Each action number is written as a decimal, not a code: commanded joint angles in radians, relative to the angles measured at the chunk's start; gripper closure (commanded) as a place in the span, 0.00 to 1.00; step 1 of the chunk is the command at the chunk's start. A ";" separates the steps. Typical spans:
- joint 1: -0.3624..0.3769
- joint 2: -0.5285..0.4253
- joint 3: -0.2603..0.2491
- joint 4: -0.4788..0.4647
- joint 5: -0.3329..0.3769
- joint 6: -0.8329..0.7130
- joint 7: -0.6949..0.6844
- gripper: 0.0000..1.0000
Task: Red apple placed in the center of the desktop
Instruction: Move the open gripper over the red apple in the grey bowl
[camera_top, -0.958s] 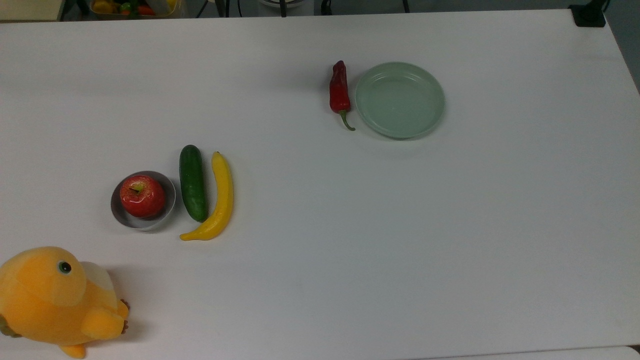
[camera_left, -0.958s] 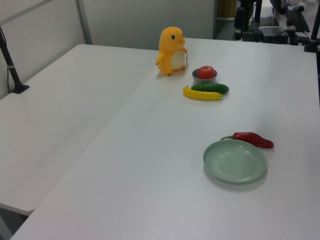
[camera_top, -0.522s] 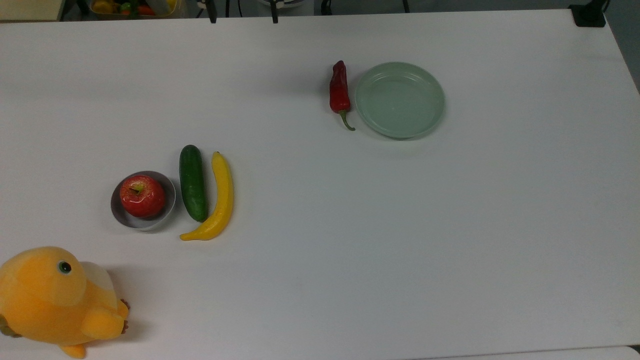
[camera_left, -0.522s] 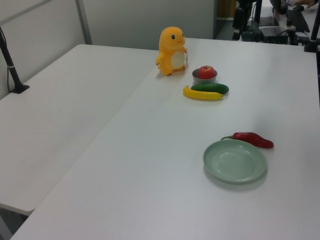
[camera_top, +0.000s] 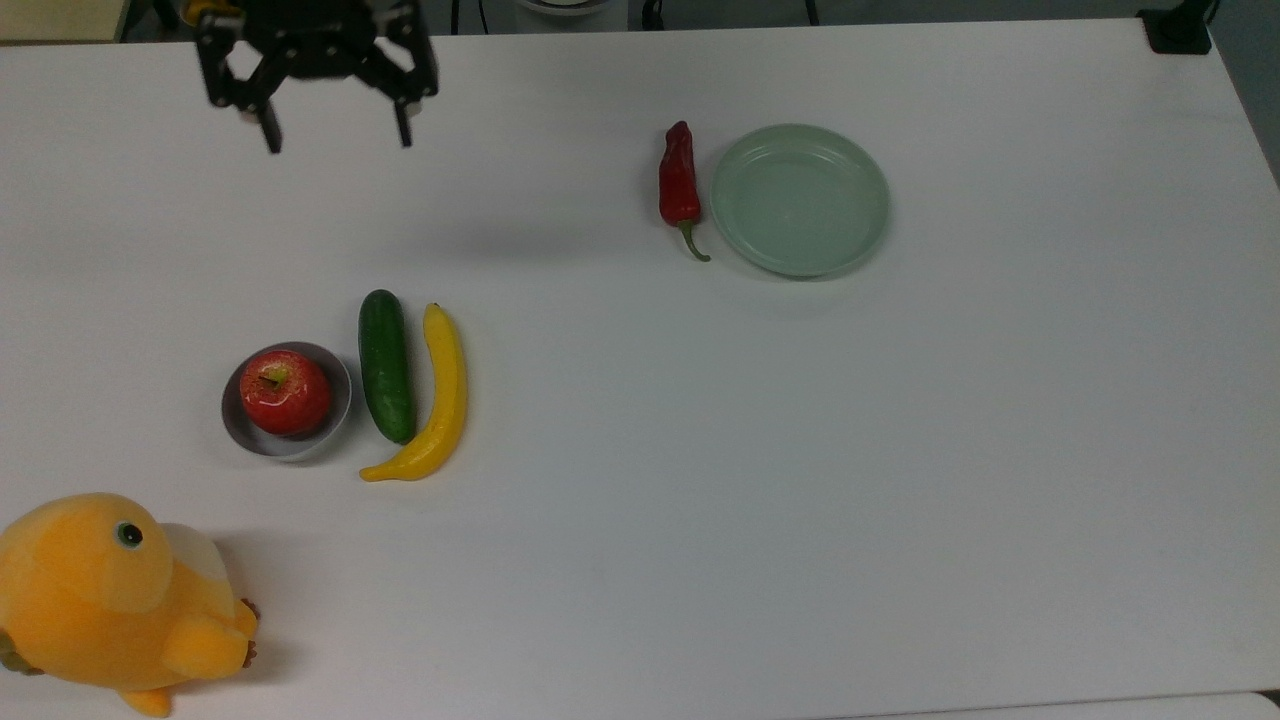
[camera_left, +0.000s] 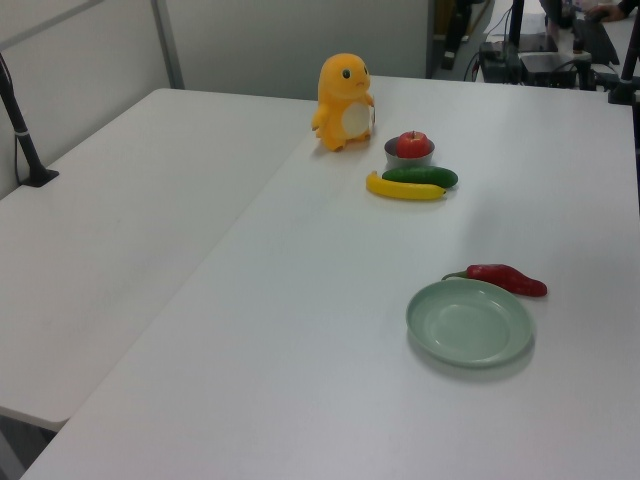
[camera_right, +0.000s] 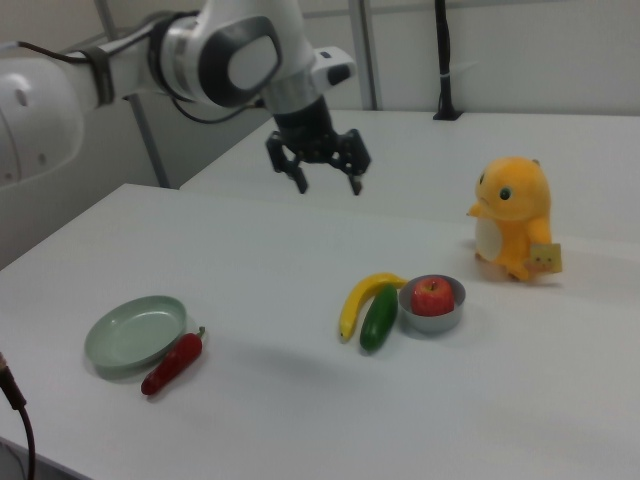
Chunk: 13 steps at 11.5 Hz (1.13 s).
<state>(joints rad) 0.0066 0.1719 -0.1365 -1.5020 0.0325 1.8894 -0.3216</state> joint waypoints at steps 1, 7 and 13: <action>-0.051 0.116 -0.011 0.029 0.007 0.170 -0.104 0.00; -0.080 0.313 -0.011 0.019 -0.005 0.423 -0.163 0.00; -0.077 0.388 -0.012 -0.009 -0.078 0.524 -0.157 0.01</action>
<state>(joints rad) -0.0764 0.5556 -0.1414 -1.4980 -0.0194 2.3854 -0.4652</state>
